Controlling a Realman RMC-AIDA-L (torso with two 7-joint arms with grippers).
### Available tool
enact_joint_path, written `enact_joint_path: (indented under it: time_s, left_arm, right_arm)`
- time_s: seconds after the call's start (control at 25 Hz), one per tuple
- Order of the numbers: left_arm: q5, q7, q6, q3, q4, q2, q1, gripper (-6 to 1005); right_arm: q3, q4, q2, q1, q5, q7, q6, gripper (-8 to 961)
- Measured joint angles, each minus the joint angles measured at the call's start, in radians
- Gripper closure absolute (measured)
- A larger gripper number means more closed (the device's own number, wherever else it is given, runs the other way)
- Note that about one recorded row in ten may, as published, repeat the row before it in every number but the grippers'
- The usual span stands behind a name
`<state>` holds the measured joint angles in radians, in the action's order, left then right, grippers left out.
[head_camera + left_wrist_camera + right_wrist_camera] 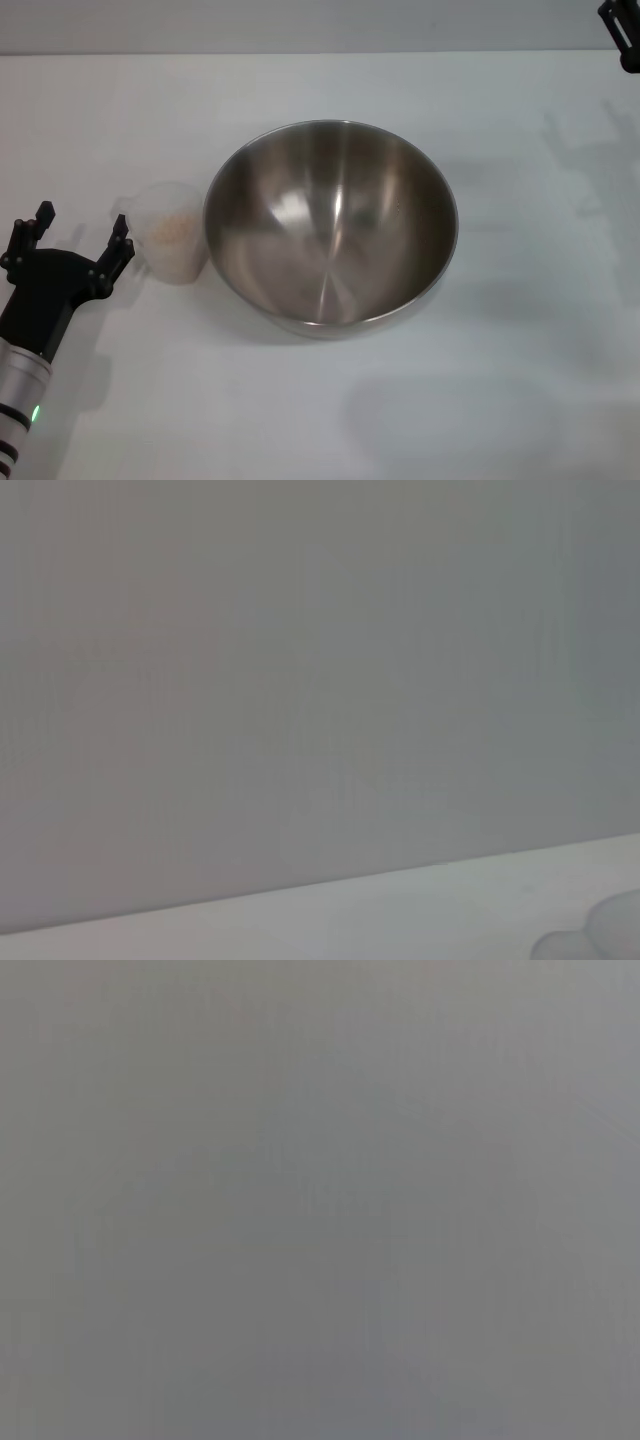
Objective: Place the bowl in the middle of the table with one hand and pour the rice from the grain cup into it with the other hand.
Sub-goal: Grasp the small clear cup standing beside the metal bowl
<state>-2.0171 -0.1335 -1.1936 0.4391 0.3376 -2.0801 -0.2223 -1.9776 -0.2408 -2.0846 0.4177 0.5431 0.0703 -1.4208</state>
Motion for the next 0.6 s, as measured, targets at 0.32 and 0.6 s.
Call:
enact_joint_path:
  time_s: [0.32,0.6]
  left_arm:
    - [0.000,0.000,0.023,0.006,-0.003,0.000,-0.019,139]
    - [0.000,0.000,0.048,0.007,-0.003,0.000,-0.034,139]
  right_arm:
    - [-0.003,-0.001,0.000,0.002,0.000,0.000,0.003,127]
    - [-0.010,-0.001,0.000,0.004,0.000,0.002,0.005,127]
